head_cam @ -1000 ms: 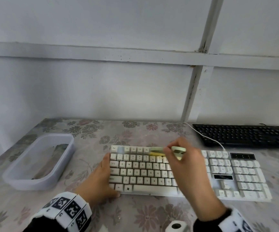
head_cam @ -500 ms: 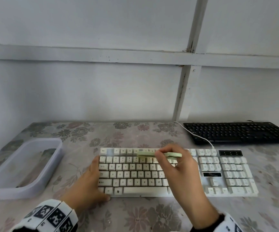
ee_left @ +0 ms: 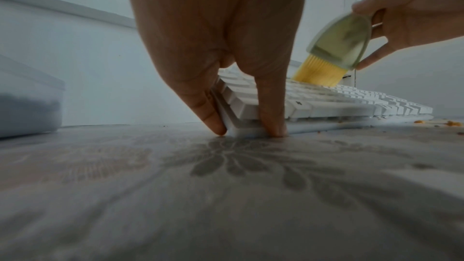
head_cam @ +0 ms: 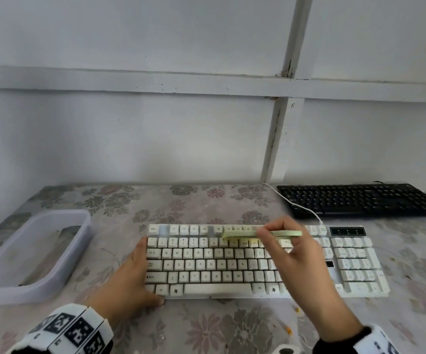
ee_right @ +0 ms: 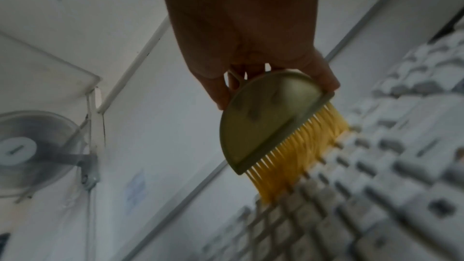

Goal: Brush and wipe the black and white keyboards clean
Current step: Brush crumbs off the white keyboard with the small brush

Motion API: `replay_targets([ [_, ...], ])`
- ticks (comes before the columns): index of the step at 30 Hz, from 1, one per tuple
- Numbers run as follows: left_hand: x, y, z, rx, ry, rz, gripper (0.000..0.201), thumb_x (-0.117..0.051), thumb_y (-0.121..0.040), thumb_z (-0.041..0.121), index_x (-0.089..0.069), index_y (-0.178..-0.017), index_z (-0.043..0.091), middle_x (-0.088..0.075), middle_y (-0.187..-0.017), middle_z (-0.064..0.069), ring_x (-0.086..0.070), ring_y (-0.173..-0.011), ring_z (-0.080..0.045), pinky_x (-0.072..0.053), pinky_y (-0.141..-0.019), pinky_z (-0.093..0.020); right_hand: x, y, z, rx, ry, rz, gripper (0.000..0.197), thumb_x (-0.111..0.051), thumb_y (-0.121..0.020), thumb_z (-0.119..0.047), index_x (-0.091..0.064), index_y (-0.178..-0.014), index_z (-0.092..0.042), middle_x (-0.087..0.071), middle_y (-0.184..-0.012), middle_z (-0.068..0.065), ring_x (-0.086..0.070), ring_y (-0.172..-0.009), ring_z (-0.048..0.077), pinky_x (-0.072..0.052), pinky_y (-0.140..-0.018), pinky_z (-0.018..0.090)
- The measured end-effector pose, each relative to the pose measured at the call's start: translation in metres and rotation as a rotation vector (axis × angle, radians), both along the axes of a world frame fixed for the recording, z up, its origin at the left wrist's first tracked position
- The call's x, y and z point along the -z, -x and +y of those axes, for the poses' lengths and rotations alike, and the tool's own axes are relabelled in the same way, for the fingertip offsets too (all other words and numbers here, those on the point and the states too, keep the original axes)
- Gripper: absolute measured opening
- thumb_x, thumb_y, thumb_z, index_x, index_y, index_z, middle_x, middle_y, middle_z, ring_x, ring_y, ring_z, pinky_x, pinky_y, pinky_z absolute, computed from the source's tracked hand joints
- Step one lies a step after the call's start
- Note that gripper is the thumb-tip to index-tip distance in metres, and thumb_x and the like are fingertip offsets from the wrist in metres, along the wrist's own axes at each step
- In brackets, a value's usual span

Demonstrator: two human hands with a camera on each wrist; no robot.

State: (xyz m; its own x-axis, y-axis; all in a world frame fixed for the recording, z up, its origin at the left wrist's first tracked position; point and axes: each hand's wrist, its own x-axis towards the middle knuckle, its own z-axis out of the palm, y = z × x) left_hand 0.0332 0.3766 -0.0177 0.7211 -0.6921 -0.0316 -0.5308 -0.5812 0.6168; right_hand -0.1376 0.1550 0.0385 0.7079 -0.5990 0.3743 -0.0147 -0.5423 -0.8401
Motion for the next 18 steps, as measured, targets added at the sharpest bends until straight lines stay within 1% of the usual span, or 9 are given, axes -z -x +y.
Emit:
replay_targets([
  [3,0.001,0.0,0.0,-0.007,-0.006,0.009,0.111,-0.08,-0.057,0.025,-0.006,-0.139,0.034,-0.033,-0.132,0.015,-0.036,-0.121,-0.006,-0.035,-0.104,-0.025,-0.005,0.006,-0.015,0.082,0.014,-0.03,0.015,-0.065,-0.086,-0.028,-0.061,-0.072,-0.03,-0.063,-0.075,-0.006,-0.055,-0.071,0.014,-0.036,-0.055,0.016],
  [4,0.001,-0.001,-0.001,-0.007,0.0,0.011,0.111,-0.08,-0.056,0.024,-0.007,-0.139,0.034,-0.033,-0.132,0.014,-0.036,-0.122,-0.006,-0.035,-0.104,-0.026,-0.008,0.007,-0.014,0.074,0.014,-0.057,0.015,-0.065,-0.086,-0.025,-0.062,-0.071,-0.027,-0.063,-0.073,-0.007,-0.056,-0.069,0.013,-0.037,-0.055,0.015],
  [6,0.002,-0.002,0.0,-0.005,0.004,0.014,0.112,-0.08,-0.055,0.024,-0.008,-0.14,0.032,-0.034,-0.133,0.012,-0.036,-0.123,-0.007,-0.034,-0.105,-0.026,-0.015,0.006,-0.004,-0.035,-0.047,-0.087,0.013,-0.066,-0.085,-0.026,-0.063,-0.072,-0.024,-0.064,-0.071,-0.009,-0.055,-0.063,0.01,-0.04,-0.056,0.015],
  [8,0.003,-0.002,0.0,-0.003,0.007,0.013,0.112,-0.081,-0.054,0.024,-0.009,-0.139,0.032,-0.035,-0.133,0.012,-0.036,-0.123,-0.007,-0.033,-0.106,-0.026,-0.011,0.003,0.005,-0.117,-0.049,-0.065,0.013,-0.065,-0.081,-0.035,-0.064,-0.076,-0.023,-0.065,-0.077,-0.008,-0.058,-0.071,0.009,-0.044,-0.064,0.017],
  [10,0.003,-0.002,0.0,0.002,0.015,0.01,0.111,-0.081,-0.055,0.025,-0.01,-0.139,0.033,-0.035,-0.133,0.013,-0.035,-0.123,-0.006,-0.032,-0.106,-0.025,-0.001,0.003,-0.001,-0.075,0.006,-0.052,0.011,-0.064,-0.081,-0.037,-0.063,-0.076,-0.027,-0.064,-0.081,-0.008,-0.059,-0.079,0.009,-0.043,-0.07,0.017],
  [13,0.001,-0.002,0.001,-0.005,0.0,0.011,0.112,-0.08,-0.054,0.027,-0.008,-0.14,0.033,-0.034,-0.132,0.013,-0.037,-0.122,-0.007,-0.034,-0.105,-0.026,-0.001,0.017,-0.022,0.052,-0.006,-0.026,0.008,-0.066,-0.084,-0.027,-0.063,-0.076,-0.027,-0.063,-0.082,-0.005,-0.05,-0.067,0.002,-0.036,-0.062,0.02],
  [14,0.001,-0.001,0.0,-0.014,-0.009,0.014,0.112,-0.08,-0.055,0.027,-0.007,-0.14,0.033,-0.034,-0.131,0.014,-0.037,-0.121,-0.007,-0.035,-0.104,-0.026,-0.005,0.023,-0.029,0.08,-0.011,-0.038,0.009,-0.066,-0.085,-0.024,-0.064,-0.077,-0.025,-0.062,-0.083,-0.002,-0.05,-0.066,0.003,-0.037,-0.061,0.02],
  [16,0.0,0.0,0.0,-0.016,-0.014,0.01,0.112,-0.079,-0.055,0.027,-0.006,-0.139,0.034,-0.034,-0.129,0.014,-0.038,-0.121,-0.007,-0.036,-0.103,-0.025,-0.013,0.033,-0.041,0.12,-0.053,-0.109,0.01,-0.066,-0.085,-0.02,-0.064,-0.075,-0.021,-0.061,-0.086,0.002,-0.053,-0.063,0.002,-0.041,-0.058,0.015],
  [18,0.0,0.001,-0.001,-0.022,-0.02,0.005,0.113,-0.08,-0.057,0.026,-0.004,-0.14,0.033,-0.034,-0.128,0.014,-0.037,-0.118,-0.005,-0.035,-0.103,-0.025,-0.016,0.038,-0.049,0.137,-0.067,-0.128,0.008,-0.066,-0.085,-0.023,-0.064,-0.078,-0.023,-0.057,-0.083,-0.001,-0.05,-0.057,0.001,-0.037,-0.051,0.008],
])
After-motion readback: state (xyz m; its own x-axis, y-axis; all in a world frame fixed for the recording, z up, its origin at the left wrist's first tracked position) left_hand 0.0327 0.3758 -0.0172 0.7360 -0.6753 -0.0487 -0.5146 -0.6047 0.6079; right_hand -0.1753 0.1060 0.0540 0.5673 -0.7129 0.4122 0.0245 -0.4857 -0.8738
